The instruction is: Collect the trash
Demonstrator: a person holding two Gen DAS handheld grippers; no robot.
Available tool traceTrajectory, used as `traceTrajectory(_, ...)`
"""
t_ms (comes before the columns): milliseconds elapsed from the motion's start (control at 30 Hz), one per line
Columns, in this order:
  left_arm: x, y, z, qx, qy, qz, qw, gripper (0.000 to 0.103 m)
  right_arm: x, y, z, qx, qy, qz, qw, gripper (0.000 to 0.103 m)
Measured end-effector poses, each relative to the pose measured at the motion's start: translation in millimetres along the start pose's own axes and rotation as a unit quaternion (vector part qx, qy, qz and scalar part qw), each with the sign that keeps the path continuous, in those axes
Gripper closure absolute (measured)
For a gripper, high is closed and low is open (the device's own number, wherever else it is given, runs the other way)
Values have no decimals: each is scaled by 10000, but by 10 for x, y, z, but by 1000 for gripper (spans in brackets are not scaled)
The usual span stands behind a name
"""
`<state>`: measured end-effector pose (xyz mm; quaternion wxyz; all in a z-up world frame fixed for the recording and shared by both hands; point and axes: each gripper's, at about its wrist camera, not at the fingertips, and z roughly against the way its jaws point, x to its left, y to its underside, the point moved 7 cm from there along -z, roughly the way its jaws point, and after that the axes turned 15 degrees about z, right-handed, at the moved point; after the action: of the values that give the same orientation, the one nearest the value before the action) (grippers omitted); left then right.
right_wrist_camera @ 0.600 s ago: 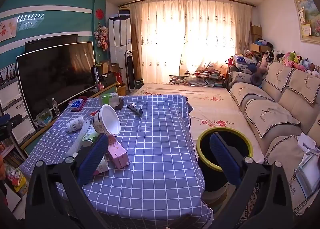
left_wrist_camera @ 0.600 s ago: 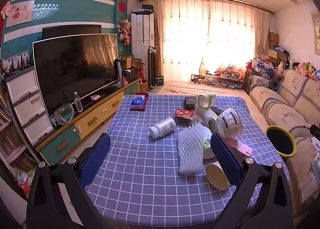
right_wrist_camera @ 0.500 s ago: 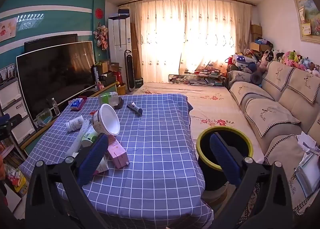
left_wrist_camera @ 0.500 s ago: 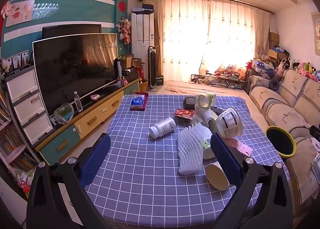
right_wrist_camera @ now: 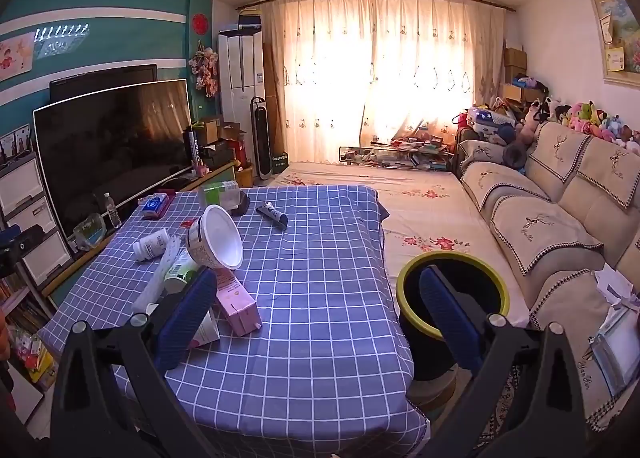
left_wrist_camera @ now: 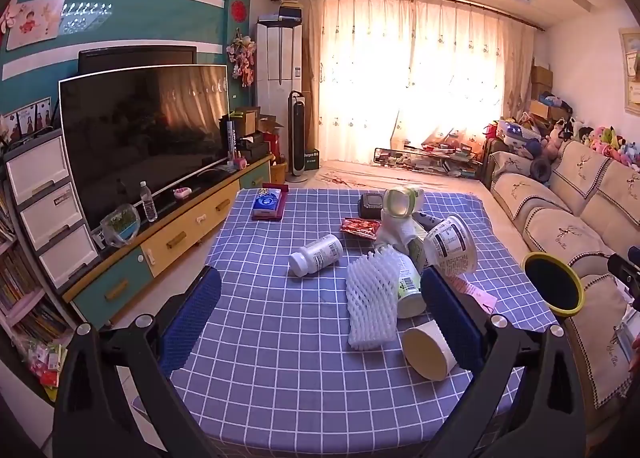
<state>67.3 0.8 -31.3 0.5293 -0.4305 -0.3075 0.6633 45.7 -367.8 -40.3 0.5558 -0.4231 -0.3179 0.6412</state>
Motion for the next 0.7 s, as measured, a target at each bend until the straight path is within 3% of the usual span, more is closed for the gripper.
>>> traceTrajectory(700, -47, 23, -81, 130, 61, 12, 9999, 5, -32, -5, -75, 88, -32, -82, 9999, 6)
